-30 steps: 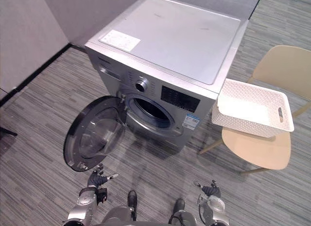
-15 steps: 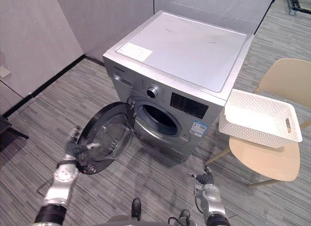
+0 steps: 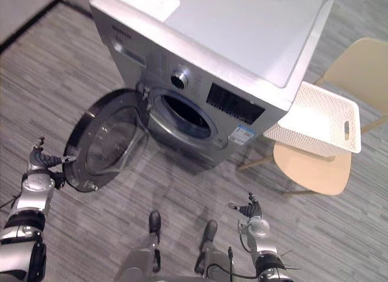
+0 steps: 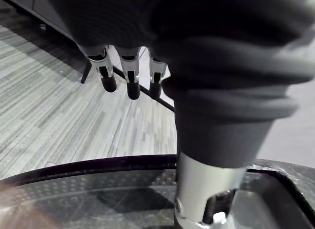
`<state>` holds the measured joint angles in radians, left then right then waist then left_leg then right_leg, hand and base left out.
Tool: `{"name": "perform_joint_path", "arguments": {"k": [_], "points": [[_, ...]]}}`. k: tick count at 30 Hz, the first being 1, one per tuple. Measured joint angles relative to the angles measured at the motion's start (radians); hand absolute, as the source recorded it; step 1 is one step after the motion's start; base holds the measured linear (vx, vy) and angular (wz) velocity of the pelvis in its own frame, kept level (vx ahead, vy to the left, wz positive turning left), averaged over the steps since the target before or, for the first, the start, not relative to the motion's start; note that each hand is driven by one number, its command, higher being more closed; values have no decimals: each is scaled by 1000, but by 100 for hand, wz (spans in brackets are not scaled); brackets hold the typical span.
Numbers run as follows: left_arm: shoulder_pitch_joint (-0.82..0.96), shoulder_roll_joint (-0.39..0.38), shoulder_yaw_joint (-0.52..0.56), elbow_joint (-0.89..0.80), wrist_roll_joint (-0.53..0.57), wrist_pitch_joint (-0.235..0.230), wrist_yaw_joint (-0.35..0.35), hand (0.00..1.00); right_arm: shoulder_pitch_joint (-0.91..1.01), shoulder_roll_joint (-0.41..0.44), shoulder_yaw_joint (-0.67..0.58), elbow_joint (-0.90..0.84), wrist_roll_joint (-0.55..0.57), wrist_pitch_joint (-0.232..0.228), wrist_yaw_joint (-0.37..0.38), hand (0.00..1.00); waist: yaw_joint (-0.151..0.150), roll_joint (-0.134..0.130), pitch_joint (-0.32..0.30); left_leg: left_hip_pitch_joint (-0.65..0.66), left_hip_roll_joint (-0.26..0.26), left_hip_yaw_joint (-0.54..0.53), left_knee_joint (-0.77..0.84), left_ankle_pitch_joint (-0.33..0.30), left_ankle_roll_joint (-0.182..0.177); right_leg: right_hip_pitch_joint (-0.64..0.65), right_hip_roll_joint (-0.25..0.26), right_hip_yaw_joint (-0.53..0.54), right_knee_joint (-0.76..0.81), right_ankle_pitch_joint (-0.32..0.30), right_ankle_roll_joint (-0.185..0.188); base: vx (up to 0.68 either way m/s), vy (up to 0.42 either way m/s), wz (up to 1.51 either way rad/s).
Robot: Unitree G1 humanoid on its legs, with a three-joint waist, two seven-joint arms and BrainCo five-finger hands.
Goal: Pick up the laundry basket with both hands and put the clothes into the washing machine.
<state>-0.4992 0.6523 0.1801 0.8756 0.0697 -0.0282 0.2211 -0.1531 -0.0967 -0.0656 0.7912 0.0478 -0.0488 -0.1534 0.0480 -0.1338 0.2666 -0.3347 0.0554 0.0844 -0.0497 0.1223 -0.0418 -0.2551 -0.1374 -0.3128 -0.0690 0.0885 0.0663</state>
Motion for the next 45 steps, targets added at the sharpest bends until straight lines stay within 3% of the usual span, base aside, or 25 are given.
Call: {"name": "perform_joint_path", "arguments": {"k": [5, 8, 12, 16, 18, 20, 22, 24, 25, 26, 29, 33, 35, 37, 41, 45], "points": [[-13, -65, -51, 1, -32, 1, 48, 0, -5, 9, -11, -20, 0, -14, -22, 0, -1, 0, 28, -9, -2, 22, 3, 3, 2, -20, -4, 21, 0, 21, -1, -49, 36, -11], [11, -116, -72, -84, -42, 3, 67, 0, -9, 13, -15, -21, 0, -14, -24, 0, -1, 0, 28, -7, -3, 39, -1, 5, -2, -31, -8, 36, 14, 21, -1, -44, 37, -6], [113, -248, -218, -248, -64, 0, 75, 0, -8, 17, -17, -21, -1, -12, -48, 0, -2, 8, 28, 23, -9, 77, -5, 6, -3, -30, -18, 72, 33, 23, 3, -41, 49, -19], [113, -396, -336, -296, -109, 1, 74, 0, -8, 35, -20, -29, -5, -8, -60, 0, -12, 25, 27, 48, -14, 122, -21, 5, -7, -41, -24, 125, 35, 28, 11, -50, 39, -32], [39, -453, -388, -294, -153, 30, 85, 0, -9, 49, -13, -32, -11, -4, -61, 0, -48, 26, 27, 48, -16, 164, -24, 5, -8, -67, -25, 172, 34, 36, 21, -50, 20, -50], [-47, -452, -471, -296, -157, 32, 79, 0, -9, 47, -12, -33, -11, 4, -63, 0, -74, 28, 26, 47, -21, 193, -23, 6, -9, -88, -29, 213, 32, 47, 28, -23, 12, -54], [-179, -454, -539, -308, -155, 27, 58, 0, -16, 46, -9, -34, -11, 12, -64, 0, -101, 28, 26, 46, -22, 224, -22, 4, -5, -105, -34, 245, 29, 64, 33, 1, 11, -49], [-350, -453, -538, -317, -144, -1, 47, 0, -13, 47, 13, -66, -10, 14, -64, 0, -143, 31, 25, 45, -27, 260, -13, -3, 9, -122, -36, 286, 23, 88, 46, 38, 18, -49], [-375, -447, -535, -314, -139, -3, 46, 0, -13, 46, 16, -69, -10, 14, -64, 0, -148, 33, 25, 45, -25, 268, -5, -5, 15, -122, -35, 293, 17, 95, 45, 71, -1, -53], [-399, -439, -530, -304, -135, -7, 43, 0, -6, 40, 16, -71, -10, 14, -64, 0, -149, 42, 22, 43, -19, 279, 14, -14, 29, -121, -31, 308, 11, 101, 44, 63, -17, -32], [-373, -424, -517, -276, -117, -15, 42, 0, 17, 18, 14, -72, -10, 14, -64, 0, -143, 69, 13, 35, -3, 273, 34, -27, 27, -118, -20, 304, 10, 101, 44, 79, -34, -7], [-186, -425, -478, -302, -84, -26, 34, 0, 98, 19, -6, -132, -10, 14, -64, 0, -138, 97, -2, 38, 16, 205, 41, -23, 21, -65, -5, 230, -5, 95, 39, 58, -46, 38], [-68, -449, -468, -345, -76, -19, 18, 0, 137, 22, -22, -142, -10, 16, -64, 0, -113, 101, -5, 61, 15, 180, 40, -21, 18, -24, -5, 196, -3, 71, 30, 38, -27, 58], [93, -463, -446, -387, -77, -16, -3, 0, 172, 24, -27, -159, -11, 17, -63, 0, -100, 118, -19, 78, 15, 152, 40, -26, 10, 13, -5, 161, 5, 49, 22, 34, -4, 55], [438, -494, -372, -439, -84, 0, -62, 0, 212, 36, -43, -167, -38, 38, -58, 0, -42, 153, -66, 142, 12, 94, 11, -27, 0, 79, -10, 98, 51, -20, 18, 56, 16, 45], [614, -524, -253, -425, -122, 2, -99, 0, 207, 39, -43, -132, -59, 38, -38, 0, -20, 155, -112, 194, -1, 34, -20, -20, -8, 154, -14, 35, 52, -51, 25, 73, 23, 49]]}}
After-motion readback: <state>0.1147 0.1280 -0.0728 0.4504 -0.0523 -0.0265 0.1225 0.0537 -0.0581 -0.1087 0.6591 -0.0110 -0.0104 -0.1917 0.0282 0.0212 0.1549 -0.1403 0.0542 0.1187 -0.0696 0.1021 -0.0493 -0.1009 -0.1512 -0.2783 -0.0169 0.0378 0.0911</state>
